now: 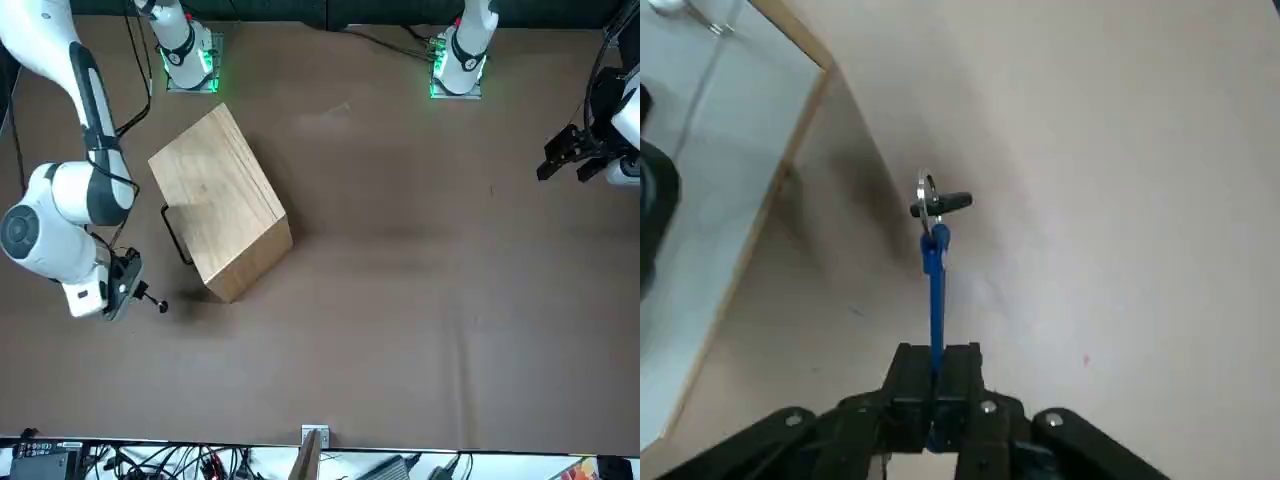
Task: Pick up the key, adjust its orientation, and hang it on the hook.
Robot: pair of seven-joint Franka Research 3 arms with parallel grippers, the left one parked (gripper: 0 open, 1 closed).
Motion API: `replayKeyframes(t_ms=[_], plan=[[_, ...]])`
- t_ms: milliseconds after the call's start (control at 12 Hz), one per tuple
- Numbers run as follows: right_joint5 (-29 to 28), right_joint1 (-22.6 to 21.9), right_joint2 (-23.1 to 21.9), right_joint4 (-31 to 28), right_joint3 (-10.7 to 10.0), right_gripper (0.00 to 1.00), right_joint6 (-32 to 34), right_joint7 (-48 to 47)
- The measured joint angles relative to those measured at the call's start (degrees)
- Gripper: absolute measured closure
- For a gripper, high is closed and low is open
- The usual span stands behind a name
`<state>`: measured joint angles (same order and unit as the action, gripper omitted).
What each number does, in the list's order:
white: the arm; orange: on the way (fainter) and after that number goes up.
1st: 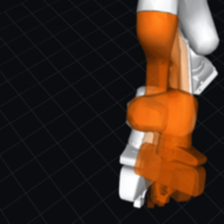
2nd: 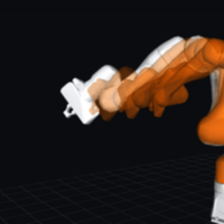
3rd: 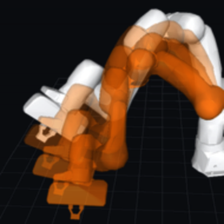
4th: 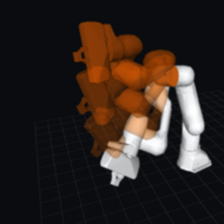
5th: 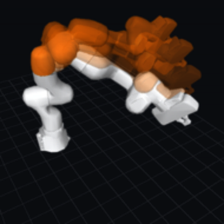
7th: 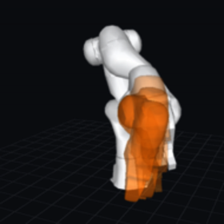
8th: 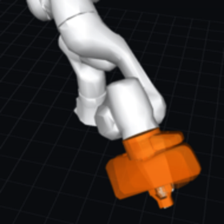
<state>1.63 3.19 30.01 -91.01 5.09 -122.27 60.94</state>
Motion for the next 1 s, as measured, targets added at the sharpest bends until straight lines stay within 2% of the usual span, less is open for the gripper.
replayKeyframes(t_ms=[417, 1000], plan=[[0.0, -3.6, 0.6, 0.0, 0.0, 0.96, 0.2, 2.7], [0.0, -4.8, 1.3, 0.0, 0.6, 0.96, 0.3, 7.4]])
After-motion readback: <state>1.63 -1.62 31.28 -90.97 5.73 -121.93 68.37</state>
